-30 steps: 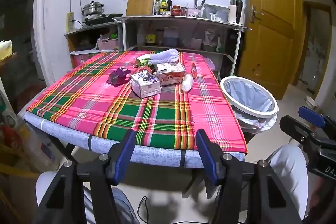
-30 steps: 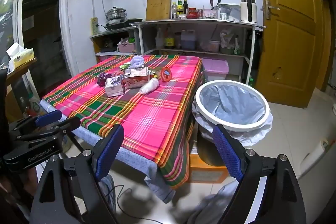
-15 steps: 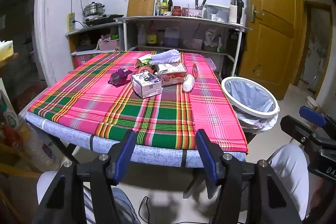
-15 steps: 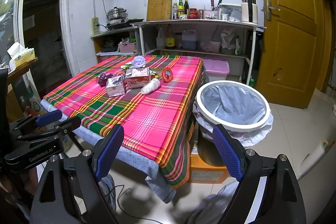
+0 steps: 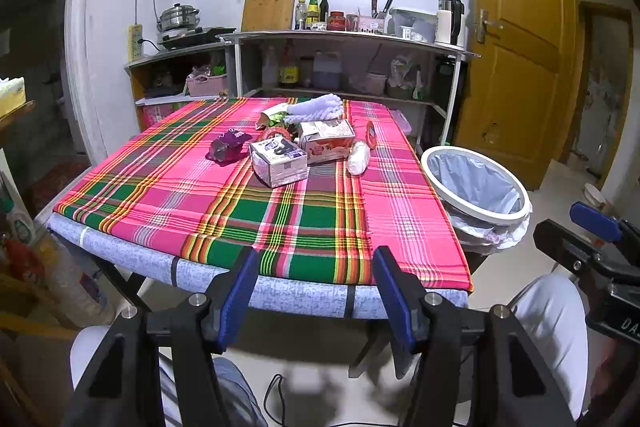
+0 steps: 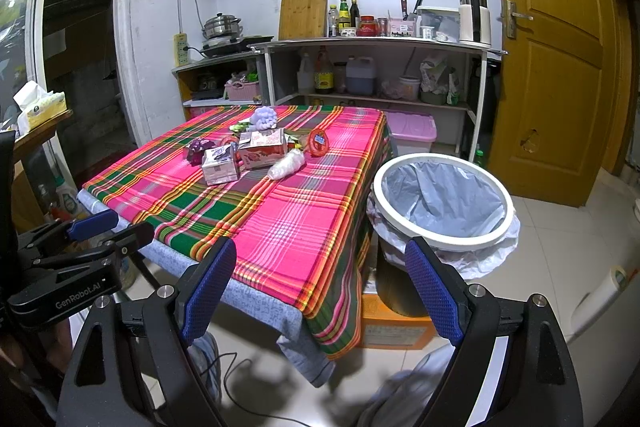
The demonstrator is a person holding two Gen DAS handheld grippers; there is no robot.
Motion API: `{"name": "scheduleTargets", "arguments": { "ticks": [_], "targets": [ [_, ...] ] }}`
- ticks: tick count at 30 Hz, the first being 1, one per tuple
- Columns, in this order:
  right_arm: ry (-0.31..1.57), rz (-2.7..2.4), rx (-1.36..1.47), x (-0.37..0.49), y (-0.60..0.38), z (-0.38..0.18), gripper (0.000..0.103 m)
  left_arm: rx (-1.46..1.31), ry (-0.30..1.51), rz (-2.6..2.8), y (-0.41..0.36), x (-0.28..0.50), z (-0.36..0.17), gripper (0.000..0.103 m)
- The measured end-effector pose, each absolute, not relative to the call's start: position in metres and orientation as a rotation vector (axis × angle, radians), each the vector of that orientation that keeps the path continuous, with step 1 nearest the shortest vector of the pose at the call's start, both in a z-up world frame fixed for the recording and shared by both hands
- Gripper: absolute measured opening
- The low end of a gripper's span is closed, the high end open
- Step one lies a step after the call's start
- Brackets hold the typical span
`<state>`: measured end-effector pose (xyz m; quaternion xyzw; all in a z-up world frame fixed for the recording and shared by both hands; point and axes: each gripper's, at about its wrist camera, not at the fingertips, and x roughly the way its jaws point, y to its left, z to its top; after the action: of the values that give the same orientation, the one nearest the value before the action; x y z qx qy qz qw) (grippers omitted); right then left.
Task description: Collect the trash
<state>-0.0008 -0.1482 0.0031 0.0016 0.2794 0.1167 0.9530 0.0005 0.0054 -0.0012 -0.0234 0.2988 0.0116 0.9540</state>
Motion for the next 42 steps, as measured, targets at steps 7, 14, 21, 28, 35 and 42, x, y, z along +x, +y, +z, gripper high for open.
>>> {"name": "scheduleTargets", "arguments": {
  "ticks": [7, 14, 21, 28, 35, 42],
  "targets": [
    [0.568, 0.238, 0.003, -0.0008, -0.1483, 0.0032, 0.087, -0.047, 0.607, 0.023, 0.0054, 0.0004, -0.0011, 0.059],
    [0.569, 0.239, 0.003, -0.0006, -0.1491, 0.0036, 0.087, -0.047, 0.607, 0.024, 0.0056, 0.0003, -0.0011, 0.059],
    [0.569, 0.238, 0.002, -0.0007, -0.1484, 0.0030, 0.087, -0.047, 0.607, 0.024, 0.0059, 0.0004, -0.0013, 0.059],
    [0.568, 0.238, 0.001, -0.0007, -0.1486, 0.0029, 0.087, -0.047, 0.607, 0.022, 0.0064, 0.0003, -0.0013, 0.059],
    [0.569, 0.238, 0.003, -0.0002, -0.1496, 0.0033, 0.087, -0.048, 0.607, 0.023, 0.0056, 0.0004, -0.0012, 0.059],
    [0.569, 0.238, 0.003, -0.0001, -0.1496, 0.0033, 0.087, -0.047, 0.607, 0.024, 0.0058, -0.0024, 0.0011, 0.059]
  ]
}}
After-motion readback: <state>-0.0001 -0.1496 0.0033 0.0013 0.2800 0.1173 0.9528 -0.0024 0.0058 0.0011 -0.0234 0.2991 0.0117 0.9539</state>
